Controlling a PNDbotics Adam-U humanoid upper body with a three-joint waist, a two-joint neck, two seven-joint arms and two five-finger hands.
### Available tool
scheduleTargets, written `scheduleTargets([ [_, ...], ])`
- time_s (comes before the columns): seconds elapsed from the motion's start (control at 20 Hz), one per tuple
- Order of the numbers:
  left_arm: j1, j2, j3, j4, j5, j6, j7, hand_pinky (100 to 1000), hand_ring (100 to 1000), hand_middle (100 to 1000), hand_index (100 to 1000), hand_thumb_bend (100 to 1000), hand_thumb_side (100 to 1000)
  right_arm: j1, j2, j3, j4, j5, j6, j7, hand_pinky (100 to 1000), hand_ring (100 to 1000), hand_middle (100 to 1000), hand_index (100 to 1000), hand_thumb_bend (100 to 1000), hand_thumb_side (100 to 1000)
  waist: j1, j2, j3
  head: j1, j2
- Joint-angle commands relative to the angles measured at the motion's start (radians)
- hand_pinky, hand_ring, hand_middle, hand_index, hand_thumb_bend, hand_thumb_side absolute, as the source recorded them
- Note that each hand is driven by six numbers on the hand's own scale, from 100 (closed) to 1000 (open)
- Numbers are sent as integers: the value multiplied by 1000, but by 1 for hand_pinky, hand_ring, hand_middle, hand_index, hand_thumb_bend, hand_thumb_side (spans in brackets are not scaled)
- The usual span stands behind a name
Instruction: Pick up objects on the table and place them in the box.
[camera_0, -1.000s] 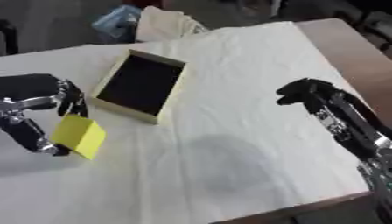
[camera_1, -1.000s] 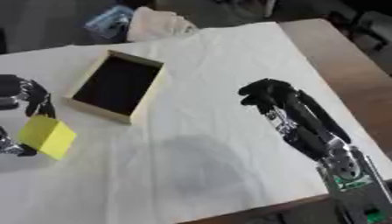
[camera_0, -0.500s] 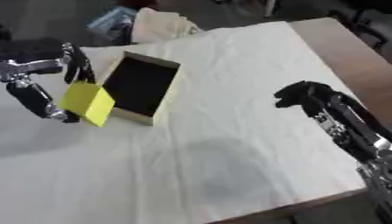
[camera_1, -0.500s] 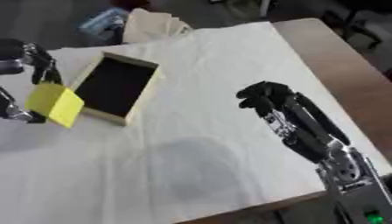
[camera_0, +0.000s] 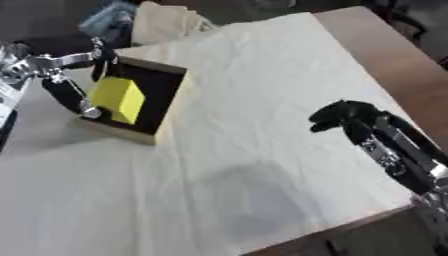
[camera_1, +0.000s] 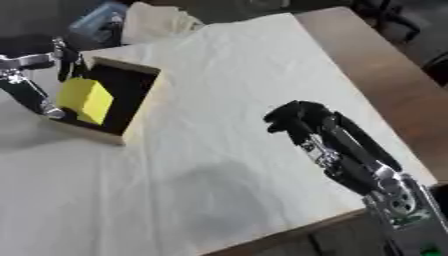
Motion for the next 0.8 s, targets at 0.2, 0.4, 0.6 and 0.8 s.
scheduleTargets([
  [0.2, -30, -1, 28, 52, -91, -14, 88, 713, 557, 464, 664, 571, 123, -15, -3, 2, -21, -6, 2, 10, 740, 696, 714, 784, 100, 968, 0, -12, -8, 10, -17],
  [0.4, -33, -5, 30, 80, -147, 0, 91, 782, 700, 641, 793, 694, 306, -22, 0, 2, -21, -4, 4, 10, 740, 696, 714, 784, 100, 968, 8, -3, -24, 15, -22],
  [0.6, -29, -2, 43, 77, -180, -11, 107, 852, 792, 776, 863, 830, 482, -21, -1, 1, -21, -4, 6, 10, 741, 696, 714, 784, 100, 966, 8, -8, -18, 12, -24],
  [0.8, -18, 28, 53, 30, -151, -17, 146, 874, 814, 805, 871, 835, 474, -15, -5, -5, -21, -5, 8, 5, 741, 696, 714, 784, 100, 965, 5, -18, -1, 2, -22],
])
